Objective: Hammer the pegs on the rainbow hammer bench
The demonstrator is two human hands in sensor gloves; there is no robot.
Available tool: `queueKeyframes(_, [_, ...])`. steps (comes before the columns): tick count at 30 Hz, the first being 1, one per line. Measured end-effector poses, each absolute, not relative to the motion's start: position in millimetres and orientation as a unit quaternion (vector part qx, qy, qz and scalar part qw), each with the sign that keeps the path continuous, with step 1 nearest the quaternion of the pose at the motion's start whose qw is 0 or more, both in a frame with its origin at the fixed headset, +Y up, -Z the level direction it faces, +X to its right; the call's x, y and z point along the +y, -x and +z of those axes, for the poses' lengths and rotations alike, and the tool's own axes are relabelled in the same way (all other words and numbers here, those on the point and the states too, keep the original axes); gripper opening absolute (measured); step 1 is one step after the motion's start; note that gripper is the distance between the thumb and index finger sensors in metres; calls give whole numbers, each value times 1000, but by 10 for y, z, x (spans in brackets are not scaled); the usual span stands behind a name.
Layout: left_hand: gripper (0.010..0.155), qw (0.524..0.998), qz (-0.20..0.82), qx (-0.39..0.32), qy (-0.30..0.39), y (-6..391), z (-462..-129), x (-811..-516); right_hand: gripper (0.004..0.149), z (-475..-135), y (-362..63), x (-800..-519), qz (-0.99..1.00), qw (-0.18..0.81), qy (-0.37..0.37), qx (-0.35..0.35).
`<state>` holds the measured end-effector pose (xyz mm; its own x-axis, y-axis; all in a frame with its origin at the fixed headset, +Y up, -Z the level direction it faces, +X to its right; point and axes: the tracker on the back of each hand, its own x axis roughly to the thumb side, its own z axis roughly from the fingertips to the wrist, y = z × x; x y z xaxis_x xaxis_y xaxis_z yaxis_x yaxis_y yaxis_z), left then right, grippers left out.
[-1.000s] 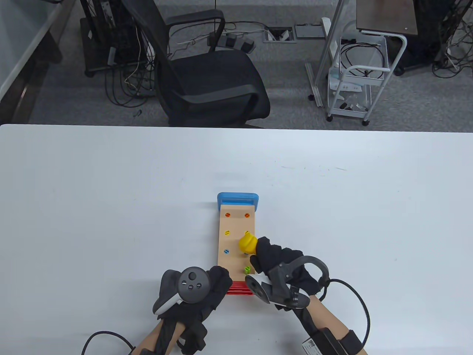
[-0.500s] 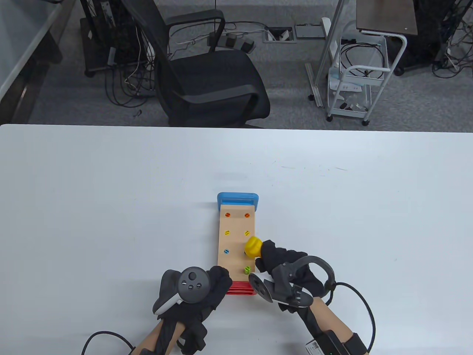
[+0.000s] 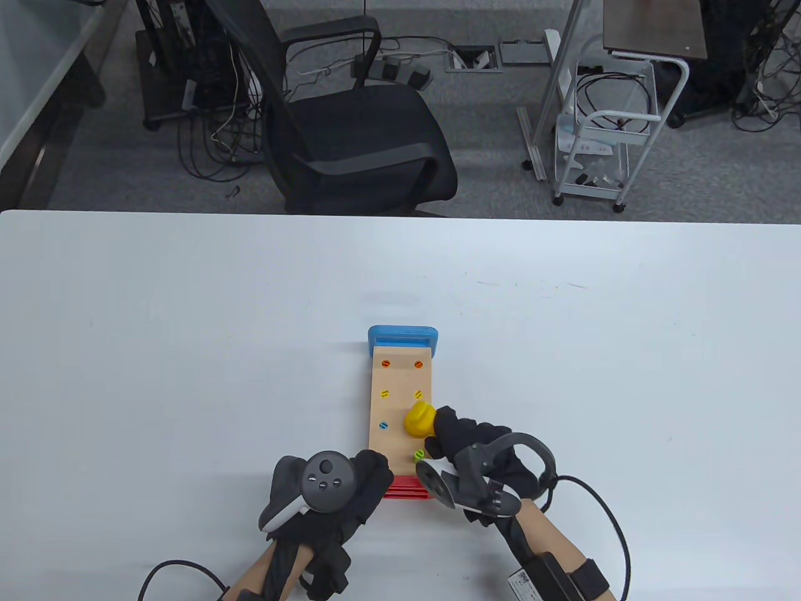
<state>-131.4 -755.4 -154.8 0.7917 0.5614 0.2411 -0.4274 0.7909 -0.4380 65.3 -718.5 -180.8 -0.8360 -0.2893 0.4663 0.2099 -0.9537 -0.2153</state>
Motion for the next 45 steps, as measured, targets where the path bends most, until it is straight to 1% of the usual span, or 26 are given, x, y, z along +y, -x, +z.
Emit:
queueKeyframes(2, [68,929,266,-182,184,1314,-1550,-7553,62,-1791,-661,-7149,-962,138,231,33])
queueKeyframes(4, [68,928,266,-183,185,1315,-1550,-7552,62,-1781,-706,-7044,-964,105,227,93])
queueKeyframes(5, [68,928,266,-183,185,1315,-1551,-7553,62,-1773,-744,-6961,-963,73,223,135])
queueKeyframes(6, [68,928,266,-183,185,1315,-1551,-7554,62,-1765,-765,-6909,-963,57,218,147])
queueKeyframes(11, [68,928,267,-183,186,1316,-1553,-7554,63,-1696,-911,-6604,-959,3,201,199])
queueKeyframes(15, [68,928,267,-183,185,1317,-1553,-7554,62,-1629,-980,-6533,-960,-12,206,191])
queueKeyframes(18, [68,928,268,-183,185,1318,-1553,-7556,60,-1573,-1030,-6553,-961,-34,216,171])
queueKeyframes(20, [68,928,268,-183,185,1318,-1554,-7557,59,-1544,-1046,-6616,-960,-57,236,142])
queueKeyframes(22, [68,927,269,-183,184,1318,-1554,-7557,59,-1515,-1048,-6678,-959,-69,243,128])
queueKeyframes(29, [68,927,270,-184,185,1319,-1556,-7559,60,-1432,-971,-6893,-960,-31,265,78])
queueKeyframes(31, [68,926,270,-184,186,1319,-1558,-7559,61,-1413,-973,-6854,-960,-31,263,97])
queueKeyframes(34, [69,926,272,-184,186,1320,-1559,-7560,61,-1371,-1003,-6728,-952,-69,261,141])
queueKeyframes(36, [69,926,272,-185,186,1320,-1558,-7563,61,-1348,-1018,-6697,-946,-92,262,167])
queueKeyframes(37, [68,926,273,-185,185,1320,-1558,-7563,61,-1348,-1016,-6716,-946,-92,263,165])
queueKeyframes(38, [69,926,273,-185,185,1320,-1557,-7564,61,-1359,-1004,-6751,-949,-84,264,153])
queueKeyframes(40, [69,926,273,-185,183,1319,-1556,-7563,61,-1415,-929,-6949,-961,-28,266,72])
queueKeyframes(41, [69,926,272,-185,183,1319,-1556,-7563,61,-1435,-903,-7074,-968,27,248,17])
queueKeyframes(42, [69,926,272,-185,183,1318,-1556,-7562,61,-1408,-915,-7096,-966,20,253,44])
queueKeyframes(43, [69,927,271,-184,182,1318,-1556,-7562,61,-1411,-908,-7073,-957,-17,275,96])
queueKeyframes(44, [69,927,271,-184,182,1320,-1556,-7561,61,-1420,-911,-7031,-963,-11,262,57])
queueKeyframes(45, [69,927,271,-184,182,1321,-1557,-7561,61,-1404,-934,-6979,-965,-17,256,52])
